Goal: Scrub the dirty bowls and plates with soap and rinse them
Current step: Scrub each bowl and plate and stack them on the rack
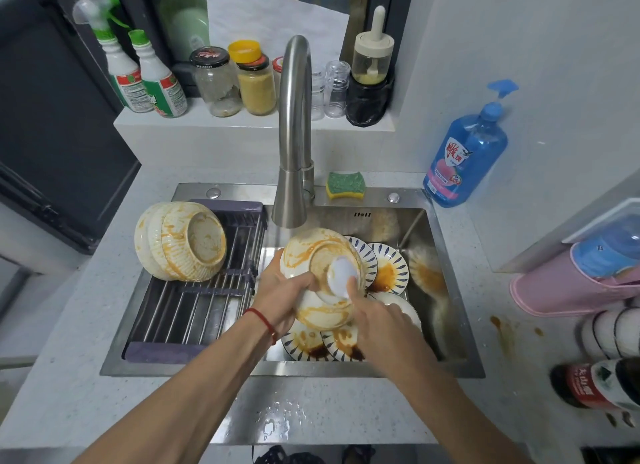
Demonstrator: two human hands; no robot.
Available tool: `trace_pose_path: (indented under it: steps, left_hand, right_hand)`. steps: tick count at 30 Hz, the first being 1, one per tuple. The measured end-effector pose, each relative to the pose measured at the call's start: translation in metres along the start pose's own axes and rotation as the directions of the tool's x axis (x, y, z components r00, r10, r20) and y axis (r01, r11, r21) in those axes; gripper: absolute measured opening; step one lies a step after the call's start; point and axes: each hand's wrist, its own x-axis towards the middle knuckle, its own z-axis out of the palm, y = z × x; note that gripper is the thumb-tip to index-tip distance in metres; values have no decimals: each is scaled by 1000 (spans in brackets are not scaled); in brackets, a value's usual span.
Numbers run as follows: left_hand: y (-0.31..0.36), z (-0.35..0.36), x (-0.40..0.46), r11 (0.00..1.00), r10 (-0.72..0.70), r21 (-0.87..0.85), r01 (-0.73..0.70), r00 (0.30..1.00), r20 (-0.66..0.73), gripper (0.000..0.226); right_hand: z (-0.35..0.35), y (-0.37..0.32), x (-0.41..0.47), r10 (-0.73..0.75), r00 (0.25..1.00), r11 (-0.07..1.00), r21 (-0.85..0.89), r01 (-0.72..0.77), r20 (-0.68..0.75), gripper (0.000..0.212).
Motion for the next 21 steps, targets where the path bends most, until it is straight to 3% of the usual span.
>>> trace_pose_path:
  steps: [3,7,11,16,21]
  left_hand:
    - [-2,5,0,1000,4,13,-3,1000,-9,76]
    - [3,-1,4,1000,6,-10,-7,1000,-16,70]
    - [0,2,0,999,-16,47,16,1000,1,67]
    - [6,5,1,1000,2,28,-1,1000,-16,63]
    - [4,10,-4,998,-1,57,0,1000,4,63]
  right_hand:
    - [-2,4,15,63,997,998,4,-63,-37,70]
    - [12,-13,-13,-51,999,997,56,52,-16,71]
    - [4,11,6,74,997,997,-10,-75,-24,69]
    - [12,-4,-13,-40,999,999,30,40,-7,76]
    - [1,6,17,79,994,997,-15,-80,-82,73]
